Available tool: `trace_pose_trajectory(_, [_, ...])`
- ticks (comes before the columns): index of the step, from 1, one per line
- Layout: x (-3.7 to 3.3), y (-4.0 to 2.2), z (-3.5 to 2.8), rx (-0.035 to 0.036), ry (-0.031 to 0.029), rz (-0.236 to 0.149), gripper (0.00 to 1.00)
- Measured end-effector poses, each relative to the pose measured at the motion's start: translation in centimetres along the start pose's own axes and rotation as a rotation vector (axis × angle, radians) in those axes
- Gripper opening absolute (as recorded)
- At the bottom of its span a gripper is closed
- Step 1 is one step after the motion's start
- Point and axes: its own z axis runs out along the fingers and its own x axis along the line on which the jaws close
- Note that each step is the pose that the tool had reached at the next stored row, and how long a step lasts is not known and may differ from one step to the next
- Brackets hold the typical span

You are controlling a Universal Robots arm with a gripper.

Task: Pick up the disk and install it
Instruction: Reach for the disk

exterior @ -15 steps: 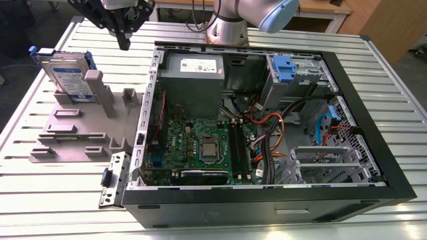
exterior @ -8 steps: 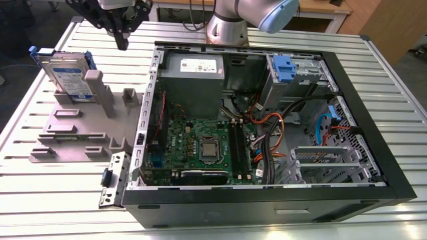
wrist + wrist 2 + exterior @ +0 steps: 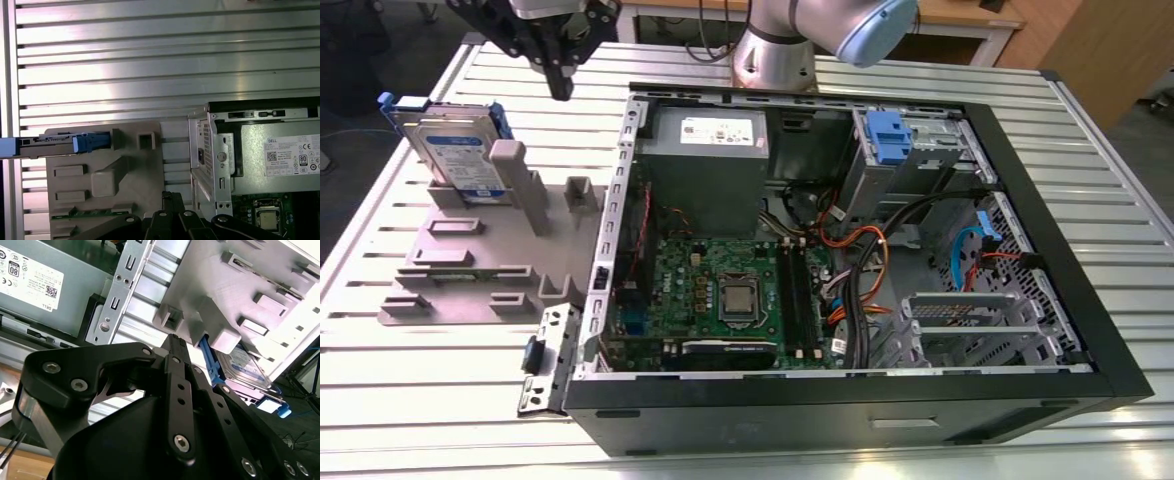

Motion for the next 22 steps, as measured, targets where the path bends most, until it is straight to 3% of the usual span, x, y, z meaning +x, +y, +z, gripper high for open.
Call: trace_pose_trajectory(22, [0.72,-0.06,0.10,0.0000,0.0001,0.000,0.11])
